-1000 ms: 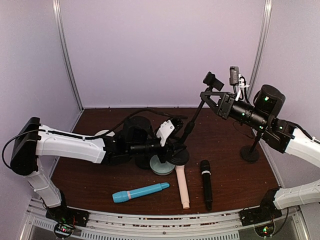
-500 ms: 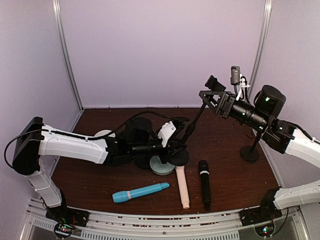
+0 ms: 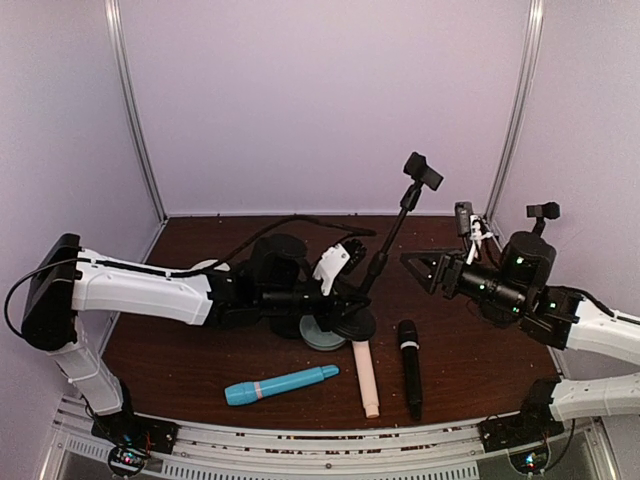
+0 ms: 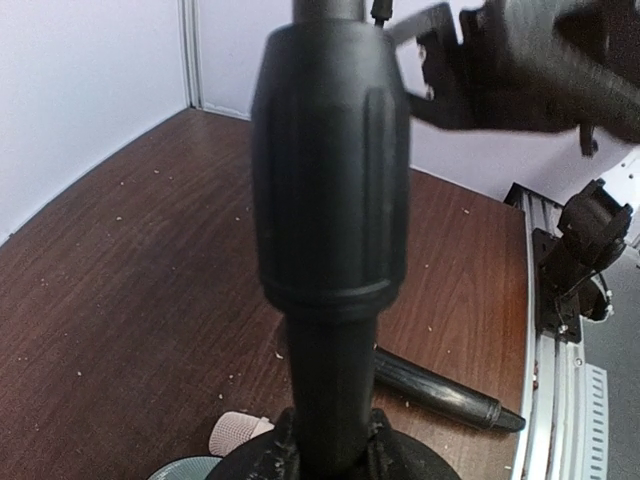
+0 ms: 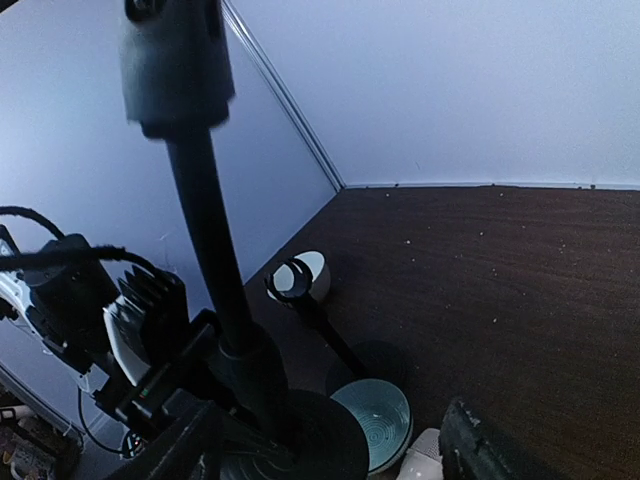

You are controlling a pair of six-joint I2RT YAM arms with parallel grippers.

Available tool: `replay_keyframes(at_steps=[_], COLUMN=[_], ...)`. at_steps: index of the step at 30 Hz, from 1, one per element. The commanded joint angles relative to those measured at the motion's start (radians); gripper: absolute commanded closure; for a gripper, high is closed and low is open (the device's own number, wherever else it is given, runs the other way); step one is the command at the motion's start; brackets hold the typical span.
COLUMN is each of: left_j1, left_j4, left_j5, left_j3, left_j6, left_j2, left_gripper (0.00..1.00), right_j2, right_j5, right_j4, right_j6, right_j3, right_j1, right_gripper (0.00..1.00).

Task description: Attach the microphones to the stand

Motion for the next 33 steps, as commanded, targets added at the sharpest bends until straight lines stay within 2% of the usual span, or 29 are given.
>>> replay_keyframes(at_steps=[1,5,11,20,27,33], left_j1=[-0.002,-0.002,-0.002,-0.002,-0.002,-0.002], left_j4=[0.074,0.072,0.065,0.064,0.064,0.060], left_j5=[0.029,0.056,0.088,0.112,0.128,0.141], left_j3=[0.073,0.081,0.087,0.082,0.085,0.087], left_j6=[-0.053,-0.060,-0.066,-0.063,-0.059,-0.053], left_j2=[-0.068,-0.075,-0.081,-0.077,-0.069,-0.067], left_gripper=[1.00,1.00,1.00,1.00,1.00,1.00], right_j2=[0.031,0.091,0.149,0.187,0.200,0.207], right_j5=[0.028,0.022,-0.003,-0.038,-0.062,-0.063], right_j4=[0.104,0.115,0.133,0.198,0.227,0.231], right_j6=[0.028,0.014,-0.001,0.040,0.045,0.040], right_j3=[-0.013,0.038,0.091,0.083,0.077,0.081], right_j1=[0.045,0.066,0.081,0.090,0.095,0.096], right_gripper=[0.29,0.36,0.40,0.52,0.55,0.63])
